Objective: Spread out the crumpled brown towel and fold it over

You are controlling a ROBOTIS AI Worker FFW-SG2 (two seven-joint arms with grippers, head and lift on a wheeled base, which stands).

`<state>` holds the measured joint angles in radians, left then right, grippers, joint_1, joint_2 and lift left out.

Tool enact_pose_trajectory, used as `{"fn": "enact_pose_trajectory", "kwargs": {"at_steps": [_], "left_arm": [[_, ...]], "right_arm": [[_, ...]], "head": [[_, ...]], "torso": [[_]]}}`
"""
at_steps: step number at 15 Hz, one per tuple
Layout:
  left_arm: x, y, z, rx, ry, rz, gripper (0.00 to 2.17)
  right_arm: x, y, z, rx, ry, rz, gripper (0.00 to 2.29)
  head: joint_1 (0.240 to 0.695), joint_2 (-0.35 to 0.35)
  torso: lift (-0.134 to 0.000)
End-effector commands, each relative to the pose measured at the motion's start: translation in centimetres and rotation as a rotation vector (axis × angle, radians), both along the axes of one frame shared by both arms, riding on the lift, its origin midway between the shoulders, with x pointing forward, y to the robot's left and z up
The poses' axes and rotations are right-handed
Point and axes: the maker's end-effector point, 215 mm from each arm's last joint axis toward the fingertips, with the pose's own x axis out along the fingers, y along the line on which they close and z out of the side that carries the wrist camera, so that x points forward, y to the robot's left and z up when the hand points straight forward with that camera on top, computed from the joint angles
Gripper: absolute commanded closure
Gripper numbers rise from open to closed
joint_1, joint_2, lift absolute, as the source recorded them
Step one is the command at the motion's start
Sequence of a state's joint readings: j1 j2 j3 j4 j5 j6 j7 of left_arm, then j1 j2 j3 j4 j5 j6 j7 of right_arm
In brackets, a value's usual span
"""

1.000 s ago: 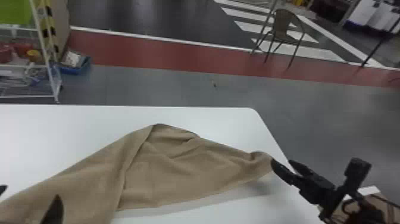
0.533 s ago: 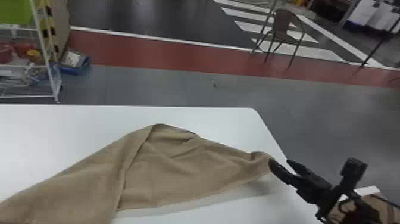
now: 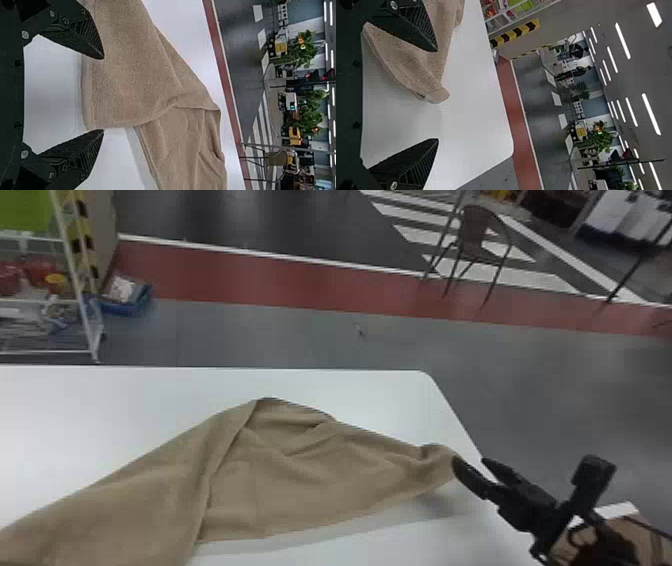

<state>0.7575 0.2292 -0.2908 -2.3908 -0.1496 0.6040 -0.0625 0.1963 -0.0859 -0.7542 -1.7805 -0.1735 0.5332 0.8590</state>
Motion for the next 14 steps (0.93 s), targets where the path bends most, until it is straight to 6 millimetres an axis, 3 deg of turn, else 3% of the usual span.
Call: {"fn": "enact_pose_trajectory", "kwargs": {"at_steps": [1, 5, 10, 14], "left_arm": [[-0.5, -1.7, -0.2, -0.023, 0.020, -0.020, 0.28], [0.2, -3.4, -0.7, -0.021, 0.022, -0.036, 0.30], [0.7, -3.6, -1.8, 0.003, 0.043, -0.036, 0.34], [0.6, -3.5, -2.9, 0.024, 0.065, -0.038, 0.69]], "right_arm": [[-0.1, -0.2, 0.0, 0.001, 0.000, -0.004, 0.08], [-0.5, -0.5, 0.0, 0.006, -0.001, -0.008, 0.08], [-1.0, -1.6, 0.0, 0.005, -0.006, -0.020, 0.08], [-1.1, -1.9, 0.1, 0.007, -0.010, -0.022, 0.08]], "head": [[0.695, -0.350], [0.695, -0.350], [0.695, -0.350], [0.695, -0.350]], "torso": [[-0.123], [-0.123], [-0.123], [-0.123]]}}
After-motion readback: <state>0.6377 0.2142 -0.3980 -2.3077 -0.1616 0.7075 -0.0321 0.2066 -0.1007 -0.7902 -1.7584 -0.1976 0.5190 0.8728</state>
